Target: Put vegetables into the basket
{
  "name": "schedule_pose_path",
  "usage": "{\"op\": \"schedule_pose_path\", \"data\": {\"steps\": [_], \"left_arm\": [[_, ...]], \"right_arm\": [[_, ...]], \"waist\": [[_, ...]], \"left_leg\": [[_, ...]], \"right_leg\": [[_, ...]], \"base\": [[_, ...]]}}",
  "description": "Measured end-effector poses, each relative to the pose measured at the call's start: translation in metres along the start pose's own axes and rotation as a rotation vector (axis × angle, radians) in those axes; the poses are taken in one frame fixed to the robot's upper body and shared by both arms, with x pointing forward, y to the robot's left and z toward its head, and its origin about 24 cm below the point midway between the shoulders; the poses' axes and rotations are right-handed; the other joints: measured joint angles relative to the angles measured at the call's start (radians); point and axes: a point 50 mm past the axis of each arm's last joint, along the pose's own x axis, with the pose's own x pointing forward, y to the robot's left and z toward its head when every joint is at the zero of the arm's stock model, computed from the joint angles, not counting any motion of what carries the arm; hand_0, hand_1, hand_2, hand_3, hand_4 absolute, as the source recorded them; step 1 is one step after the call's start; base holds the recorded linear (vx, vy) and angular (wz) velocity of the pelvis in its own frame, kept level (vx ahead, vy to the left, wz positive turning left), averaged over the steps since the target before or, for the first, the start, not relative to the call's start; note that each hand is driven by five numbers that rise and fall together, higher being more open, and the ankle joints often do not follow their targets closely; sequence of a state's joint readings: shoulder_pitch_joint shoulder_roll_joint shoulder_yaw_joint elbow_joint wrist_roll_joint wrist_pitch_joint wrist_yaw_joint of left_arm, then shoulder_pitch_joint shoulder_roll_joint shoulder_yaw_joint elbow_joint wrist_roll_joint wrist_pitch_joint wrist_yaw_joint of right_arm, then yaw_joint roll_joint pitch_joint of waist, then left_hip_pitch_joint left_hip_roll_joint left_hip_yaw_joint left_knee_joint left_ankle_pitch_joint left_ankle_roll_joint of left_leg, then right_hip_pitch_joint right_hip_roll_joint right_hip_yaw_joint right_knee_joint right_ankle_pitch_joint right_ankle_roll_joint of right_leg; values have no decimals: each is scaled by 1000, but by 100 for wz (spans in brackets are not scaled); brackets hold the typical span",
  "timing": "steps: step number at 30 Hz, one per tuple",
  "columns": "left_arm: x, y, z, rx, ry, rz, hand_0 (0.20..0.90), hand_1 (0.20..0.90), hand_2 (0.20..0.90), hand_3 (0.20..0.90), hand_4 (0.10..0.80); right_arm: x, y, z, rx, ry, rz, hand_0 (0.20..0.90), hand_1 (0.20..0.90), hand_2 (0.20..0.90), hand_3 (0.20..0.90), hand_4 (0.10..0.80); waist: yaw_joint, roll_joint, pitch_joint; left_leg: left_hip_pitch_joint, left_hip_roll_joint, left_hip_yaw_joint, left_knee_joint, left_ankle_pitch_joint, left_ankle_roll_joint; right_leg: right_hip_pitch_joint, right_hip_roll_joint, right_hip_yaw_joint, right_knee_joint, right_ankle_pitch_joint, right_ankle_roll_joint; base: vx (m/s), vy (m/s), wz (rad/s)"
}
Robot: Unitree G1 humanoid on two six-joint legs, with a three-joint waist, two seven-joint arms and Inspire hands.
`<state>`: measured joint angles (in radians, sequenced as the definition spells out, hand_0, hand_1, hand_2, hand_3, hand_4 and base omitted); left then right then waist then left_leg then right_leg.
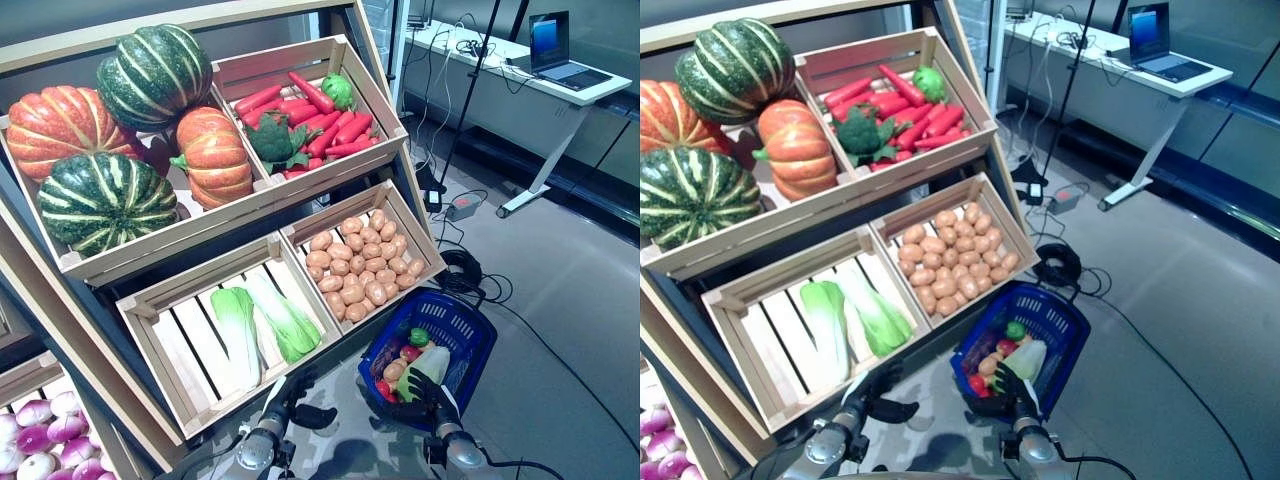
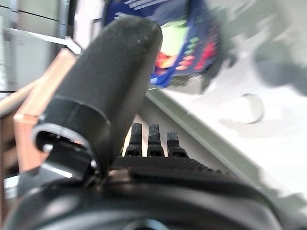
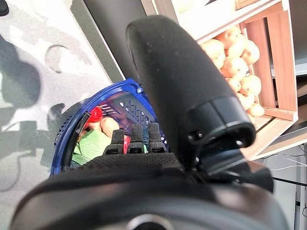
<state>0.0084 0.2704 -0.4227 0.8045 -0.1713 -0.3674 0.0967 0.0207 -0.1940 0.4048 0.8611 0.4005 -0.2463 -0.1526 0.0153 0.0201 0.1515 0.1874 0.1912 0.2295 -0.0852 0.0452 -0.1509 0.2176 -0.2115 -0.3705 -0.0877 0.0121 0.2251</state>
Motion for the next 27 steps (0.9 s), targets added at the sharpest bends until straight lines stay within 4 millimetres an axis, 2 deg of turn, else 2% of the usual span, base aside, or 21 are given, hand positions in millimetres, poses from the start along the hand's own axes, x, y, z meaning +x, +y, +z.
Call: {"op": "schedule_pose_path", "data": {"steps": [4, 9, 12, 13, 14, 15, 16, 17, 19, 21, 23, 25, 27], "left_arm": [[3, 28, 32, -37, -175, 220, 900, 900, 900, 900, 800], [1, 59, 41, -60, -212, 510, 900, 900, 900, 900, 800], [7, 69, 53, -56, -240, 647, 900, 900, 900, 900, 800], [11, 70, 59, -60, -252, 679, 900, 900, 900, 900, 800], [25, 78, 90, -76, -331, 752, 900, 900, 900, 900, 800], [30, 80, 102, -81, -360, 768, 900, 900, 900, 900, 800], [38, 85, 124, -90, -409, 797, 900, 900, 900, 900, 800], [41, 91, 137, -92, -439, 818, 900, 900, 900, 900, 800], [44, 111, 176, -105, -531, 885, 900, 900, 900, 900, 800], [44, 118, 186, -113, -539, 908, 900, 900, 900, 900, 800], [42, 129, 192, -126, -536, 945, 900, 900, 900, 900, 800], [39, 146, 196, -177, -505, 1007, 900, 900, 900, 900, 800], [38, 156, 197, -230, -477, 1043, 900, 900, 900, 900, 800]], "right_arm": [[-1, -8, 5, -3, -24, -11, 900, 900, 900, 900, 800], [-2, -16, 4, 9, -13, -44, 900, 900, 900, 900, 800], [2, -22, 10, -12, -24, -60, 900, 900, 900, 900, 800], [5, -23, 16, -29, -38, -59, 900, 900, 900, 900, 800], [18, -26, 50, -63, -124, -57, 900, 900, 900, 900, 800], [23, -27, 62, -69, -155, -61, 900, 900, 900, 900, 800], [29, -27, 83, -84, -207, -60, 900, 900, 900, 900, 800], [33, -25, 97, -88, -239, -51, 900, 900, 900, 900, 800], [39, -18, 138, -80, -348, -28, 900, 900, 900, 900, 800], [40, -17, 150, -79, -380, -25, 900, 900, 900, 900, 800], [38, -21, 156, -77, -399, -25, 900, 900, 900, 900, 800], [37, -31, 159, -79, -405, -45, 900, 900, 900, 900, 800], [36, -39, 160, -81, -404, -65, 900, 900, 900, 900, 800]], "waist": [[0, 7, 8], [-1, 16, 22], [3, 28, 51], [4, 32, 62], [4, 41, 124], [2, 44, 149], [-5, 39, 196], [-4, 26, 223], [-24, -1, 300], [-30, -8, 332], [-32, -15, 343], [-41, -13, 349], [-43, -18, 362]], "left_leg": [[0, 0, 0, -2, 0, 0], [-10, -2, 0, -3, 2, 1], [-59, -5, -5, 16, 9, 6], [-91, -4, -6, 42, 8, 7], [-181, -4, -10, 96, 8, 15], [-197, -4, -12, 98, 14, 24], [-246, -7, -11, 149, 13, 26], [-272, -13, -8, 184, 11, 29], [-362, -18, -7, 276, -17, 42], [-395, -16, -7, 322, -29, 41], [-477, -1, -9, 444, -88, 41], [-591, 21, -33, 583, -130, 38], [-648, 37, -44, 650, -148, 29]], "right_leg": [[0, 0, 0, 0, 0, 0], [-12, -3, -1, 2, 0, 0], [-76, -13, 1, 44, -3, -2], [-113, -21, 3, 80, -9, -4], [-209, -38, 4, 153, -18, -18], [-232, -40, 8, 170, -16, -20], [-296, -63, 20, 247, -31, -29], [-341, -79, 35, 307, -50, -35], [-467, -119, 69, 464, -102, -49], [-513, -129, 91, 521, -117, -57], [-595, -148, 117, 629, -165, -72], [-700, -157, 140, 755, -211, -90], [-759, -163, 148, 828, -239, -104]], "base": [[43, 59, 0], [8, 95, 0], [-323, 134, 1], [-350, 99, -3], [-295, 81, -9], [-356, 95, -6], [-277, 81, -11], [-191, 75, -15], [-110, 67, -7], [-107, 64, -7], [-96, 62, -10], [-80, 76, 3], [-47, 60, 6]]}}
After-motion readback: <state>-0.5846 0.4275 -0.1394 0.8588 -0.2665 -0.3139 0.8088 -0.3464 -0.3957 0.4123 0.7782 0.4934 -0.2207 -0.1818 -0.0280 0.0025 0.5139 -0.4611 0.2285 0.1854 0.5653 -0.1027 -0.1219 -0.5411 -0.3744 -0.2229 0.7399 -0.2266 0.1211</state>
